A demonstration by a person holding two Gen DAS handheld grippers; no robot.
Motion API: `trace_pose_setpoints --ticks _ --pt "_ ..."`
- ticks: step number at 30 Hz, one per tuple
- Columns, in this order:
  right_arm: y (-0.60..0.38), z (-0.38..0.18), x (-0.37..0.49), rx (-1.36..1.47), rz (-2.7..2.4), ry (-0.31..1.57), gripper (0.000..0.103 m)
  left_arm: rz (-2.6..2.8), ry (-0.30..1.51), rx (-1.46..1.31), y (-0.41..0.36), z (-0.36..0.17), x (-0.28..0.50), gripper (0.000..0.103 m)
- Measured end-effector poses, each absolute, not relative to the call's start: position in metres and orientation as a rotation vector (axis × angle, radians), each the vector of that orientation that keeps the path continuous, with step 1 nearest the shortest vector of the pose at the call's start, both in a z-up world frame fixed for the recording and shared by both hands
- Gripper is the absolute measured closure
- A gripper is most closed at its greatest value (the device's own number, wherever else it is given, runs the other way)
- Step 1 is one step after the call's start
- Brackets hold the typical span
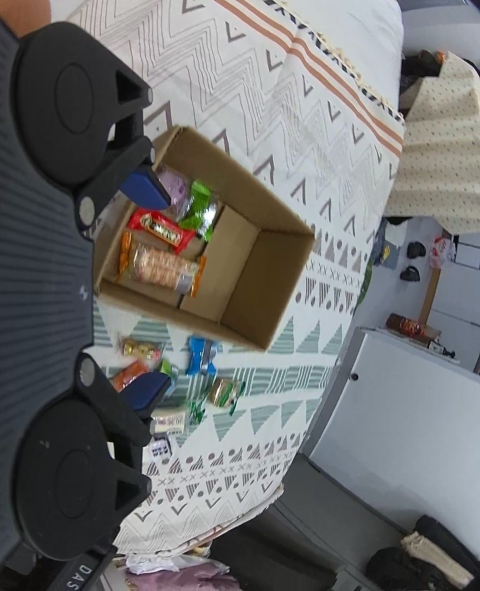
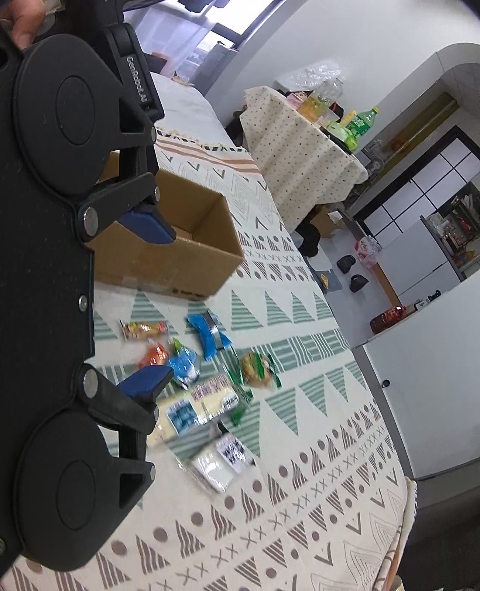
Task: Organize snacks
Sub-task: 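Move both open tools back toward the remaining snacks beside the box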
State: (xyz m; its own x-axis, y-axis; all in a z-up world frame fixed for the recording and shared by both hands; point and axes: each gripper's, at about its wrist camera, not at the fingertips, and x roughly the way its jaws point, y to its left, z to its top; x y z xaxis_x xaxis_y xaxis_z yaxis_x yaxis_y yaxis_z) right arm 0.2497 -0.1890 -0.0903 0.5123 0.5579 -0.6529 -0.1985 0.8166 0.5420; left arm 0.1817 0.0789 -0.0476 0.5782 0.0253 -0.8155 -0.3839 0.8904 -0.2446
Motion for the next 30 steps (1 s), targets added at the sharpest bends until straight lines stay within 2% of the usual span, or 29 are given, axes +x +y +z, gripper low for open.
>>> trace_pose_setpoints --ticks 14,18,30 --pt "-0.237 -0.111 0.259 0.439 0.471 0.911 0.031 0.210 0.936 -0.364 0.029 -0.051 0.193 0.006" --pt "-0.249 -0.124 0.261 0.499 0.457 0.922 0.031 0.219 0.926 -0.273 0.011 -0.051 0.197 0.006" --pt "-0.265 -0.146 0.284 0.469 0.406 0.940 0.031 0.219 0.958 -0.274 -0.012 -0.072 0.215 0.007"
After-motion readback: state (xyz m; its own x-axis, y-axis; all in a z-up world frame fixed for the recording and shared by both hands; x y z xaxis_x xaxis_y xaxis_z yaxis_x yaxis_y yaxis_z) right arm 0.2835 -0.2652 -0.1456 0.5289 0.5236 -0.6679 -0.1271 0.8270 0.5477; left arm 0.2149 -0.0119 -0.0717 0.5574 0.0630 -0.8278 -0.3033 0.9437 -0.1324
